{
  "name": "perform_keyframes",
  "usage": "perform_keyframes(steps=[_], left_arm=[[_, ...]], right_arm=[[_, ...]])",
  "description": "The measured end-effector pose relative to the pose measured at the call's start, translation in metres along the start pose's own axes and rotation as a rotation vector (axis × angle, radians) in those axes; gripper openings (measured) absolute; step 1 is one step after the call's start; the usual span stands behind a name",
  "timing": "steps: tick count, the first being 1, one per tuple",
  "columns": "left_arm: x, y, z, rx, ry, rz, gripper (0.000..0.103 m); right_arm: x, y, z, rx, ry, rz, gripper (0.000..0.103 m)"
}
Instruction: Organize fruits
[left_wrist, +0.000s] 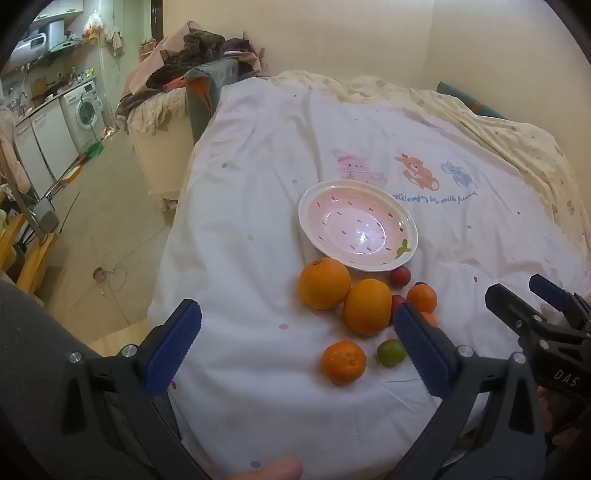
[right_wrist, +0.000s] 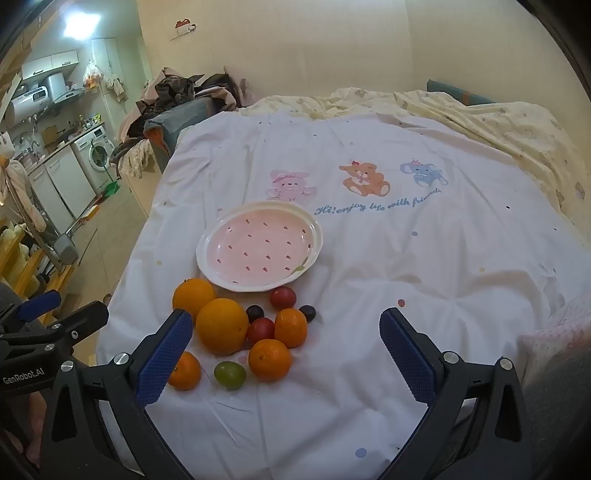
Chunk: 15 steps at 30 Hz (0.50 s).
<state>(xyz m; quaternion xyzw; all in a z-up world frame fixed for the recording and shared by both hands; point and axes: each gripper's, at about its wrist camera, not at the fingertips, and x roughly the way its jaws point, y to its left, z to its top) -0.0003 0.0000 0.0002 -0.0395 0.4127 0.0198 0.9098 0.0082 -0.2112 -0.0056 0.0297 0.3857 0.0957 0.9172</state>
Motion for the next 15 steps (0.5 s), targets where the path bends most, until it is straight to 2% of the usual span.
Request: perform_keyframes(steps=[15], left_arm=[[-0.0001,0.0001,-0.0001,-0.005,0.002,-0.004,0.103]], right_arm=[[-0.0012,0.0021,0.0,-0.003,-0.002,-0.003,0.103]])
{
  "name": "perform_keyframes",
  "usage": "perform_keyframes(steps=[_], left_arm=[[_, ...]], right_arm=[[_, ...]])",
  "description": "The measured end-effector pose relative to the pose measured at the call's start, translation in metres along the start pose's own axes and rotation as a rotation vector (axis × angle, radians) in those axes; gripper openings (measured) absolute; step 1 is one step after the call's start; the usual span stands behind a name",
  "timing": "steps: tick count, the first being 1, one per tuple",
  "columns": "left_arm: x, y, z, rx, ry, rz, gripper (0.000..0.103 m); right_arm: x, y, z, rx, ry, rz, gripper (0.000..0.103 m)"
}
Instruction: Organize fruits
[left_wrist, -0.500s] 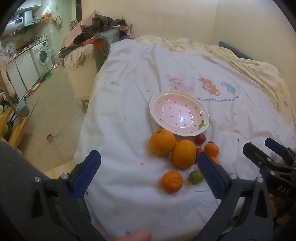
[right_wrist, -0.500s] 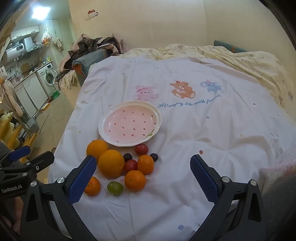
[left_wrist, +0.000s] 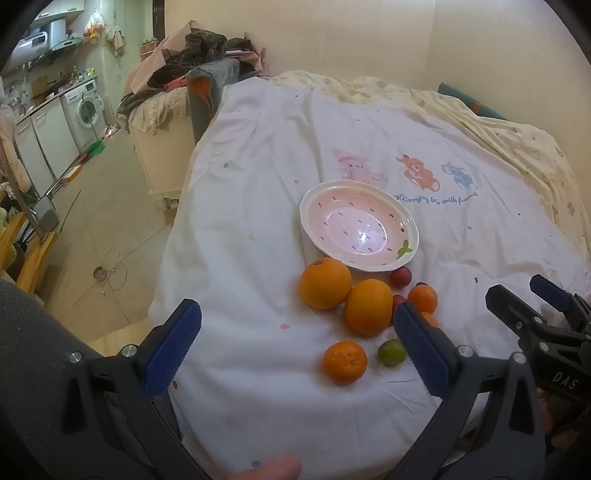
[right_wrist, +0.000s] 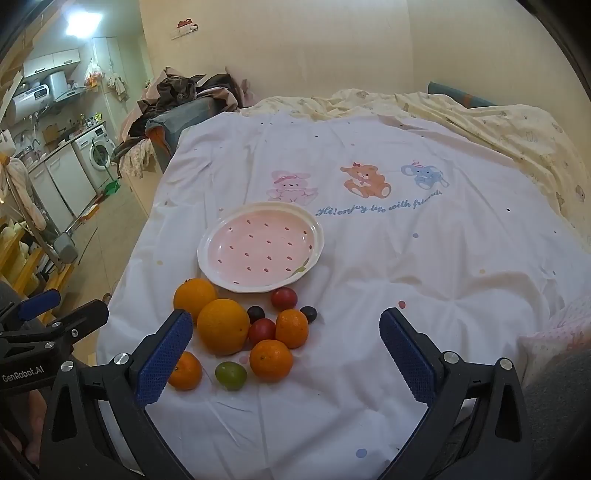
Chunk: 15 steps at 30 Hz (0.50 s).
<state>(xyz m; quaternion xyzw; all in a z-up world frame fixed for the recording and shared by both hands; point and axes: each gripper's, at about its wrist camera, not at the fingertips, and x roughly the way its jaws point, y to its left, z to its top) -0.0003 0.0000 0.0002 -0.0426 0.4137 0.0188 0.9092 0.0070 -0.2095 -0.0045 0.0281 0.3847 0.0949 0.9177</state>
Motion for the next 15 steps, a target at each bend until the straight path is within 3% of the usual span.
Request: perform_keyframes(steps=[15], left_arm=[[0.0016,0.0053,-0.0023,-0.005,0.003,-0.001,0.103]], right_arm=[[0.001,0.0,-0.0002,-0.001,0.0,-0.001,0.103]])
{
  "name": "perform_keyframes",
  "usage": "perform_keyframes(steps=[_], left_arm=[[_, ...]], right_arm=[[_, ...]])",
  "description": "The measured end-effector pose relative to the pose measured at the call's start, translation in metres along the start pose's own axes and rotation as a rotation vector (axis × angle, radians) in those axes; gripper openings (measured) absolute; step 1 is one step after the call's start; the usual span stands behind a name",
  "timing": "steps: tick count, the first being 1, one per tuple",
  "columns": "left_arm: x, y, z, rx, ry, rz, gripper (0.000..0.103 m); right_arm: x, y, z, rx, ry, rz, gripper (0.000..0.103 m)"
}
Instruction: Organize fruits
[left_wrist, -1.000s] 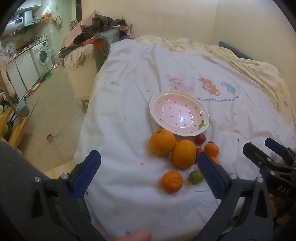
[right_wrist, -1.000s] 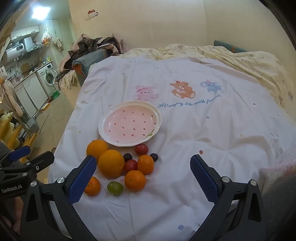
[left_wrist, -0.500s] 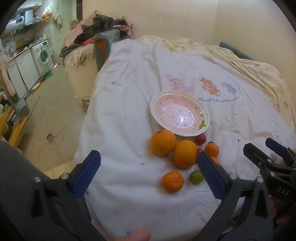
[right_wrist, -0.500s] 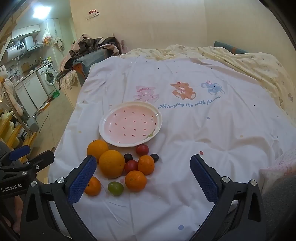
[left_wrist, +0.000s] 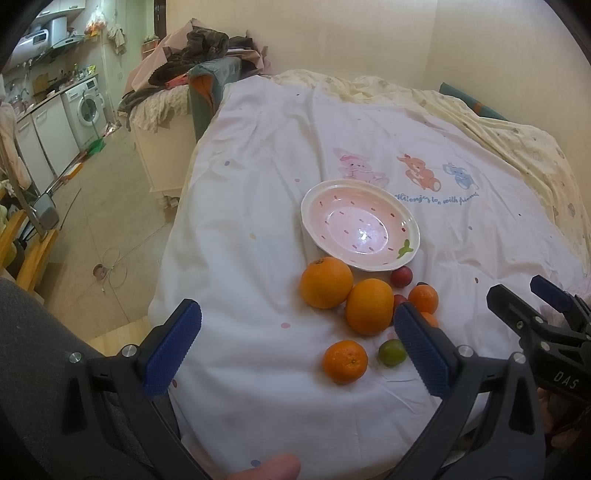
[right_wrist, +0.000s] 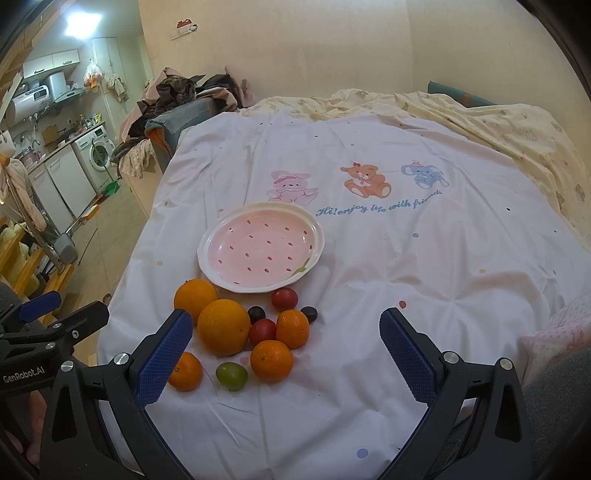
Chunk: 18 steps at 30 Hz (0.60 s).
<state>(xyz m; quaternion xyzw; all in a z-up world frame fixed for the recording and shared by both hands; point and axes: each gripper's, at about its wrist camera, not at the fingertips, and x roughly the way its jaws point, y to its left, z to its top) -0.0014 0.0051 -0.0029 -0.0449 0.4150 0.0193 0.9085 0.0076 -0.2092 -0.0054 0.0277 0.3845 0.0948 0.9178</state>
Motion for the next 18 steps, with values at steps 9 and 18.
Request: perform_keyframes(steps=[9,18], left_arm=[[0.0003,0.0006,-0.0001,-0.001,0.001,0.001,0.103],[0.0006,0.0001,-0.0015,-0.003,0.002,0.0,0.103]], right_arm=[[-0.0003,-0.0004,0.0003,0.003,0.004,0.001,0.103],[0.0,-0.0017,-0.0007,0.002,0.004,-0.001,0.103]])
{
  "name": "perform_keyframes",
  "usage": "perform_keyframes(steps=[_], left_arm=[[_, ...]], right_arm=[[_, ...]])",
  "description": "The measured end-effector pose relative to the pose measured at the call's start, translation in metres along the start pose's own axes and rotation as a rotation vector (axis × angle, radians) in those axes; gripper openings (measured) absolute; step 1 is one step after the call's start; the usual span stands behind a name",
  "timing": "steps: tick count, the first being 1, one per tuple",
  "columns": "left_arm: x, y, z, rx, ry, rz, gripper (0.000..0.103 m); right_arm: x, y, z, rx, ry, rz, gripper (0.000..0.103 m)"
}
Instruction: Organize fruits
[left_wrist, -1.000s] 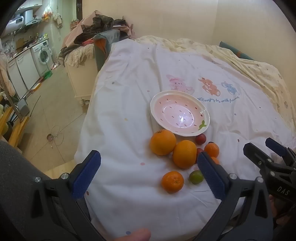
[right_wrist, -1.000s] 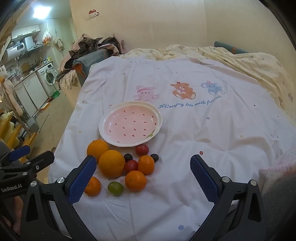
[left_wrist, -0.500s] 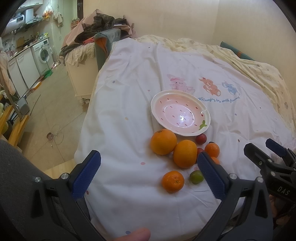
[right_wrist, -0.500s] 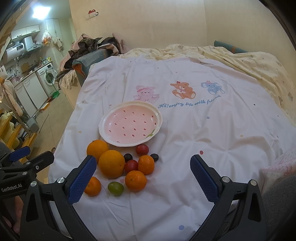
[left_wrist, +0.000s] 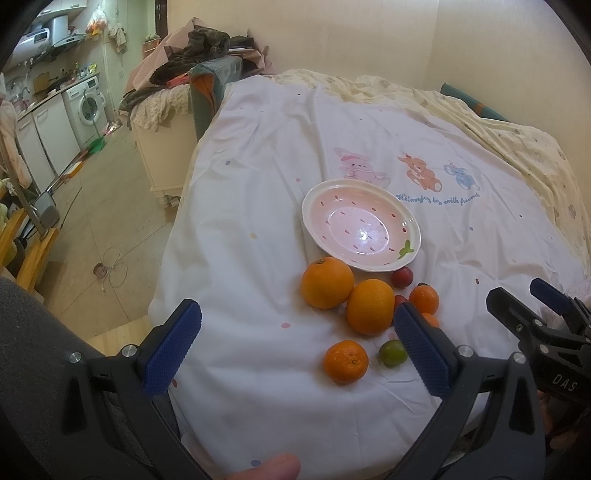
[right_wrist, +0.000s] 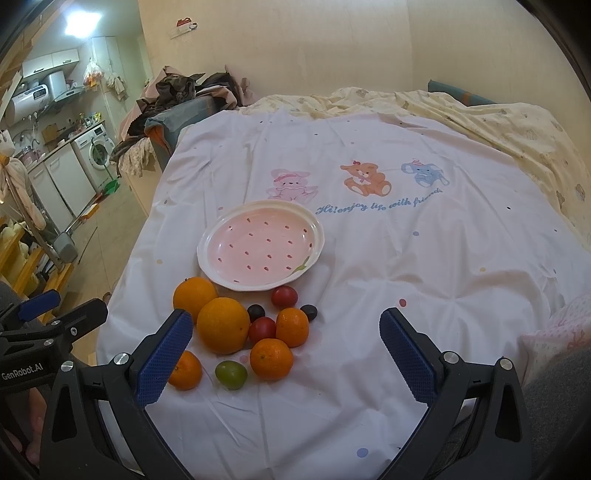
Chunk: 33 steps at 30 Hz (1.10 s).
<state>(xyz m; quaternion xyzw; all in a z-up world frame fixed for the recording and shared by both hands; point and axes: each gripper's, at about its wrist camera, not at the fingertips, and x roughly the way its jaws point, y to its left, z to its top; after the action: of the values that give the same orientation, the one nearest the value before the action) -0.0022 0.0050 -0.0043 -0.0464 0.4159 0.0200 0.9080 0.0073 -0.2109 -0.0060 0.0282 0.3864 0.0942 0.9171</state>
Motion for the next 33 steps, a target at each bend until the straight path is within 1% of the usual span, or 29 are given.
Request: perform_keyframes(steps=[33], left_arm=[[0.0003,0.0016,0.0043,-0.005,0.003,-0.006,0.103]], right_arm=[[0.0015,0.0003,-0.0008,0.001,0.002,0.003,0.103]])
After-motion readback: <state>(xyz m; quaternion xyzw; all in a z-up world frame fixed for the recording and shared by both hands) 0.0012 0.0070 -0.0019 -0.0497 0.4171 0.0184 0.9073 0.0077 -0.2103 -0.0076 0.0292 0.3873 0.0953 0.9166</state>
